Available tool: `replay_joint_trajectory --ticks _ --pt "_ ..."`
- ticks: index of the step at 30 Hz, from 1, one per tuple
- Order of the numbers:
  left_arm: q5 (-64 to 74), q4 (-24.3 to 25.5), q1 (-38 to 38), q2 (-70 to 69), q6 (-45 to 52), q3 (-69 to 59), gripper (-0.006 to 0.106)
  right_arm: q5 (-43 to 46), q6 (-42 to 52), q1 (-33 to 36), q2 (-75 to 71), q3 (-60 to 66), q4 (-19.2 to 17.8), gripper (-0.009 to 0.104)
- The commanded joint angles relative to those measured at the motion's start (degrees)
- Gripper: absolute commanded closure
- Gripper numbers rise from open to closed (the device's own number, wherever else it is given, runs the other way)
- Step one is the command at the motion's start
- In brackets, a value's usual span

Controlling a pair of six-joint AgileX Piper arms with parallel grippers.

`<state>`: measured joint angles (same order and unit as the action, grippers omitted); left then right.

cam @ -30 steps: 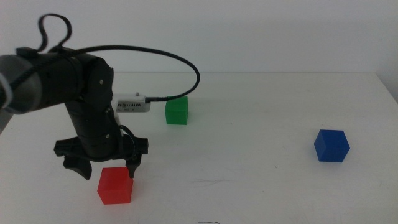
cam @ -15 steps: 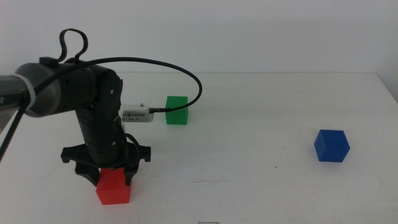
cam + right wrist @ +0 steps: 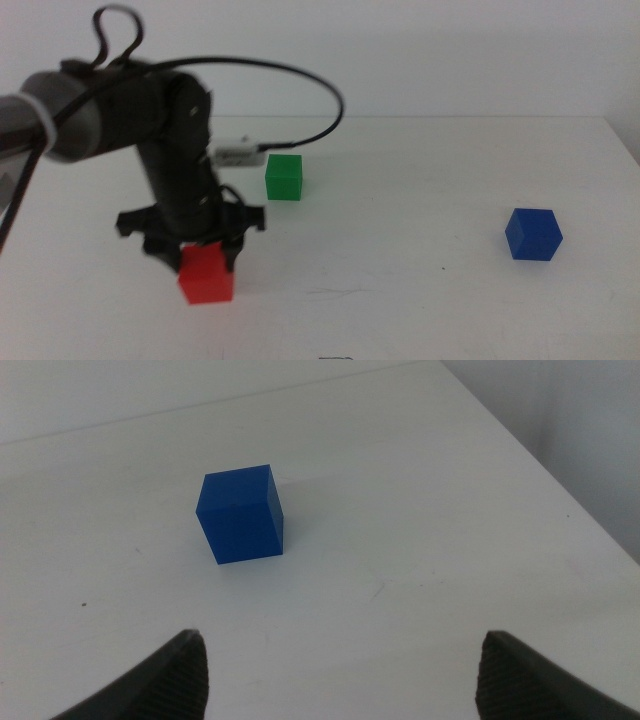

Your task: Stack red cubes first, then green, then blue cubes in a specific spot.

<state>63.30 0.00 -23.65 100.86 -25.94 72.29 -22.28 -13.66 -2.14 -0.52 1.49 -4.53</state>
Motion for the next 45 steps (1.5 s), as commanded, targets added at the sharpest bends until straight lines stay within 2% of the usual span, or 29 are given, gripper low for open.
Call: replay_joint_trajectory --ticks 1,5,15,20,32,34,35,39,41,45 --pt "3.97 1.43 -2.85 -1.91 -3.52 5.83 0.099 4.02 0.51 -0.32 -1.34 -0.87 -0.69 0.001" --pt "9.96 3.1 -6.76 3.23 -7.11 15.88 0.099 4.02 0.51 -0.32 -1.34 -0.87 -0.69 0.001" --pt "12.41 0.48 -15.35 18.58 -9.56 35.51 0.099 4.02 0.51 -0.32 -1.34 -0.87 -0.69 0.001" --pt "12.36 -1.85 -15.95 21.75 -9.61 37.52 0.099 4.02 0.51 -0.32 -1.34 -0.87 -0.69 0.001" --pt "12.36 -2.25 -15.95 24.42 -9.74 37.43 0.097 4.02 0.51 -0.32 -1.34 -0.87 -0.69 0.001" --pt "12.36 -2.0 -15.95 24.73 -9.74 37.43 0.087 4.02 0.51 -0.32 -1.34 -0.87 -0.69 0.001" --pt "12.41 -1.65 -15.95 24.8 -8.97 37.48 0.048 4.02 0.51 -0.32 -1.34 -0.87 -0.69 0.001" --pt "12.41 -1.65 -15.67 24.38 -5.42 38.13 0.018 4.02 0.51 -0.32 -1.34 -0.87 -0.69 0.001" --pt "12.41 -1.42 -15.6 23.17 -5.29 38.13 0.006 4.02 0.51 -0.32 -1.34 -0.87 -0.69 0.001" --pt "12.41 0.0 -15.6 19.6 -5.22 38.25 0.007 4.02 0.51 -0.32 -1.34 -0.87 -0.69 0.001"
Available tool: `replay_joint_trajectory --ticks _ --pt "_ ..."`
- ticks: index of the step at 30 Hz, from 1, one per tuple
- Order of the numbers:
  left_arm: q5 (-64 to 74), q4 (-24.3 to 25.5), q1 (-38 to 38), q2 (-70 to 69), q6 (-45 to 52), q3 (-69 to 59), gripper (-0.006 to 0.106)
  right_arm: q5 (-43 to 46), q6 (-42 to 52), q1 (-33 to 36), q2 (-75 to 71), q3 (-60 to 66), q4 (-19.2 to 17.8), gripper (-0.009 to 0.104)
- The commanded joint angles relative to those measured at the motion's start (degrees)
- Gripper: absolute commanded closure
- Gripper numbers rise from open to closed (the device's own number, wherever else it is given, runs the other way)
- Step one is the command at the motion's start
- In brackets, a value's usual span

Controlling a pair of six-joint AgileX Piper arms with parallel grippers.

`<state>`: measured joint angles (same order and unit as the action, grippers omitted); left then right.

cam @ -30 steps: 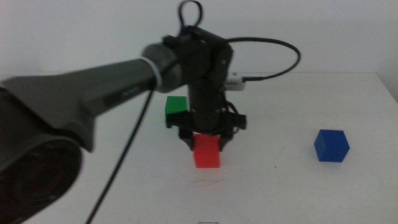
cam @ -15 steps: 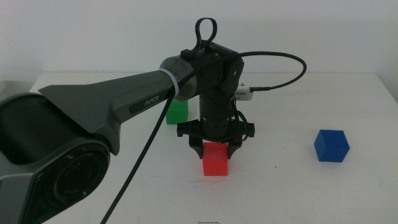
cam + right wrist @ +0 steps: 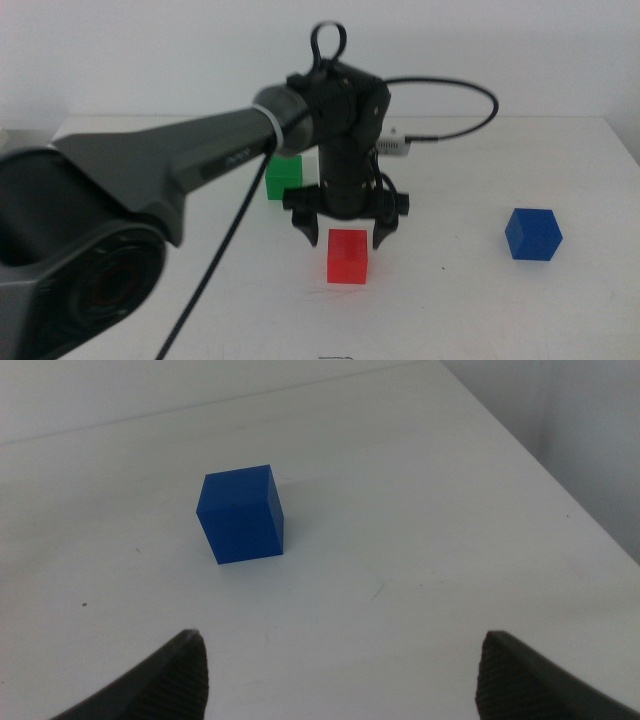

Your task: Stack red cubes first, then green, then blue cubes in a specific spot.

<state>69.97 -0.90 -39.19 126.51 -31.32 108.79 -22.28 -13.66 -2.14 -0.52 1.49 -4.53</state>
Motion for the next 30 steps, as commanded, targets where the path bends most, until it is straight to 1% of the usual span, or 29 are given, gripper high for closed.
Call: replay_joint_trajectory --ticks 1,5,11,13,16,18,21,25,30 --pt "5.68 0.9 -0.06 -6.99 0.16 1.75 0.007 4.02 0.51 -0.32 -1.34 -0.87 -0.69 0.001" --pt "5.63 4.91 -0.06 -11.85 -0.46 1.75 0.007 4.02 0.51 -0.32 -1.34 -0.87 -0.69 0.001" --pt "5.63 13.87 0.14 -16.96 -1.13 1.82 0.007 4.02 0.51 -0.32 -1.34 -0.87 -0.69 0.001" --pt "5.53 15.22 1.34 -16.94 -0.58 2.44 0.007 4.02 0.51 -0.32 -1.34 -0.87 -0.69 0.001" --pt "5.22 13.23 4.46 -15.72 3.89 3.92 0.007 4.02 0.51 -0.32 -1.34 -0.87 -0.69 0.001" --pt "4.76 10.65 6.96 -14.5 6.54 5.13 0.007 4.02 0.51 -0.32 -1.34 -0.87 -0.69 0.001" --pt "3.54 8.36 9.97 -12.16 8.89 6.97 0.007 4.02 0.51 -0.32 -1.34 -0.87 -0.69 0.001" --pt "-0.15 7.26 12.49 -8.69 10.3 8.61 0.007 4.02 0.51 -0.32 -1.34 -0.87 -0.69 0.001" --pt "-7.25 7.36 13.16 -5.0 10.3 8.77 0.007 4.02 0.51 -0.32 -1.34 -0.87 -0.69 0.001"
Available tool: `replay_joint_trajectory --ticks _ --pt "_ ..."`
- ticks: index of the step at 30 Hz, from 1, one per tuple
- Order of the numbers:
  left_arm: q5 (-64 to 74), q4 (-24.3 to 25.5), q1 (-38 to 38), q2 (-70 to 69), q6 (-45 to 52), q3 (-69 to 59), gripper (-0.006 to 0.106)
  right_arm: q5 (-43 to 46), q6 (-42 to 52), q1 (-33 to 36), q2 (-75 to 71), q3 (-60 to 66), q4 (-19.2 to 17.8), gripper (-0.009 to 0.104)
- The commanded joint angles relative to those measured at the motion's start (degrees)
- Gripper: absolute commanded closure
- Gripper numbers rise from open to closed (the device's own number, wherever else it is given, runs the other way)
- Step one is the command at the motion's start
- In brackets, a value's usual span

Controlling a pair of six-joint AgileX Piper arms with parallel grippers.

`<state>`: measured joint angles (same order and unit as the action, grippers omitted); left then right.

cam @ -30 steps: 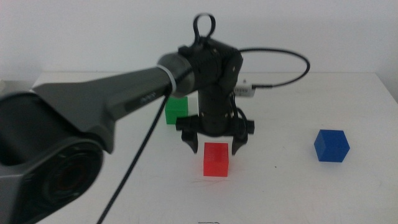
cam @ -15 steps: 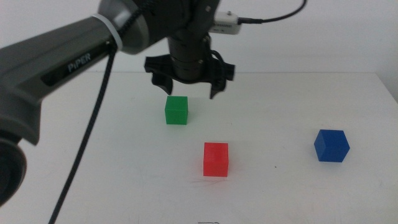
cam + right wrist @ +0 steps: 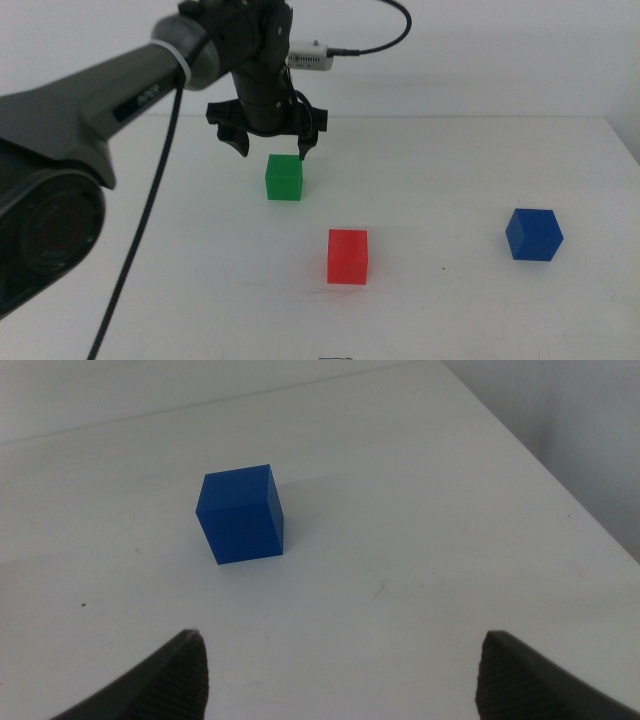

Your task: Stack red cubes first, then green, then blue cubes in a specific spot.

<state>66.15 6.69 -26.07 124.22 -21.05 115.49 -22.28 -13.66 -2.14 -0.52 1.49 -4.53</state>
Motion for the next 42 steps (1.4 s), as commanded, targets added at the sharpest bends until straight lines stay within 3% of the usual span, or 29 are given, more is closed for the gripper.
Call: replay_joint_trajectory --ticks 1,22,26,34,38,42 --pt "-4.37 0.03 0.19 -2.03 0.03 2.07 0.007 4.02 0.51 -0.32 -1.34 -0.87 -0.69 0.001" --pt "-16.29 2.13 0.56 5.75 0.03 2.07 0.01 4.02 0.51 -0.32 -1.34 -0.87 -0.69 0.001" --pt "-15.99 1.71 0.56 5.75 -0.06 2.07 0.03 4.02 0.51 -0.32 -1.34 -0.87 -0.69 0.001" --pt "-13.1 0.2 0.62 5.08 -3.01 2.07 0.1 4.02 0.51 -0.32 -1.34 -0.87 -0.69 0.001" --pt "-9.08 -0.15 0.51 1.92 -2.63 1.76 0.102 4.02 0.51 -0.32 -1.34 -0.87 -0.69 0.001" --pt "-11.26 3.24 -1.44 -4.97 -4.14 -5.44 0.102 4.02 0.51 -0.32 -1.34 -0.87 -0.69 0.001"
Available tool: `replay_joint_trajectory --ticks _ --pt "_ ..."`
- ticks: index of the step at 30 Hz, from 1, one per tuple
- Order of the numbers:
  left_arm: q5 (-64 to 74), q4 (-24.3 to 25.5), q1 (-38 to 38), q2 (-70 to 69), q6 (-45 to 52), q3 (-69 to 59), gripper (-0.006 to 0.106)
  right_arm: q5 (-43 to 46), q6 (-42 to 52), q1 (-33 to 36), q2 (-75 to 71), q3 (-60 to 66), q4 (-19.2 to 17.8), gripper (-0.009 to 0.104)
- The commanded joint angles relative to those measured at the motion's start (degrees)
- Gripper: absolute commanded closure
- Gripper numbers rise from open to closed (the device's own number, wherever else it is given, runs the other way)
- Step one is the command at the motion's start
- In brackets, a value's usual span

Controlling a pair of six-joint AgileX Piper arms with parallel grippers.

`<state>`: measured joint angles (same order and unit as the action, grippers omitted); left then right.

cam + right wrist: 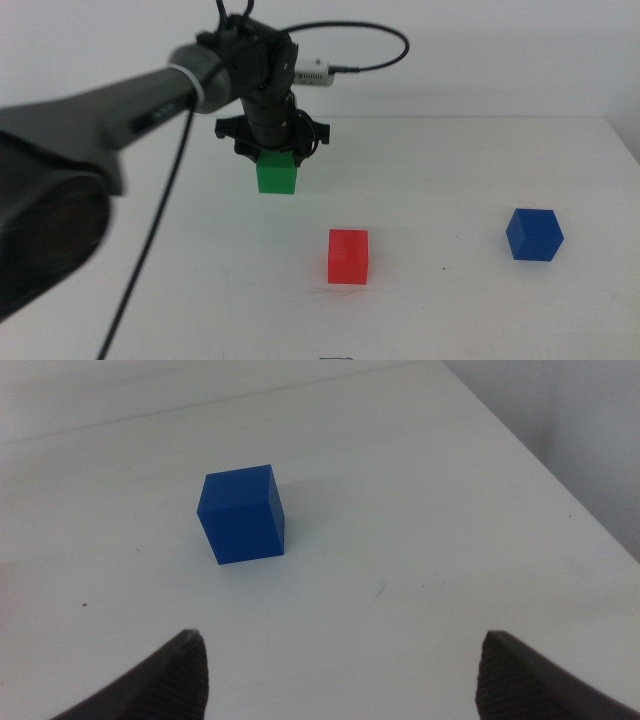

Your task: Stack red cubes first, then green, then blue cubes in a specific spot.

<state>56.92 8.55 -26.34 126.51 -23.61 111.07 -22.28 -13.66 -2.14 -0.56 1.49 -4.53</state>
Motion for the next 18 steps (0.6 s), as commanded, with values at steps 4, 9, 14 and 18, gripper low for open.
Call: replay_joint_trajectory --ticks 4,9,14,18 --pt "-7.89 6.94 -5.6 -16.51 -13.26 -13.78 0.102 4.02 0.51 -0.32 -1.3 -0.87 -0.69 0.001" --pt "-4.81 13.45 -12.89 -21.26 -23.78 -18.53 0.102 4.02 0.51 -0.32 -1.3 -0.87 -0.69 0.001" --pt "-1.44 16.35 -19.35 -20.78 -31.37 -18.46 0.102 4.02 0.51 -0.32 -1.3 -0.87 -0.69 0.001" --pt "-3.06 15.36 -21.41 -19.94 -32.6 -18.46 0.102 4.02 0.51 -0.32 -1.3 -0.87 -0.69 0.001"
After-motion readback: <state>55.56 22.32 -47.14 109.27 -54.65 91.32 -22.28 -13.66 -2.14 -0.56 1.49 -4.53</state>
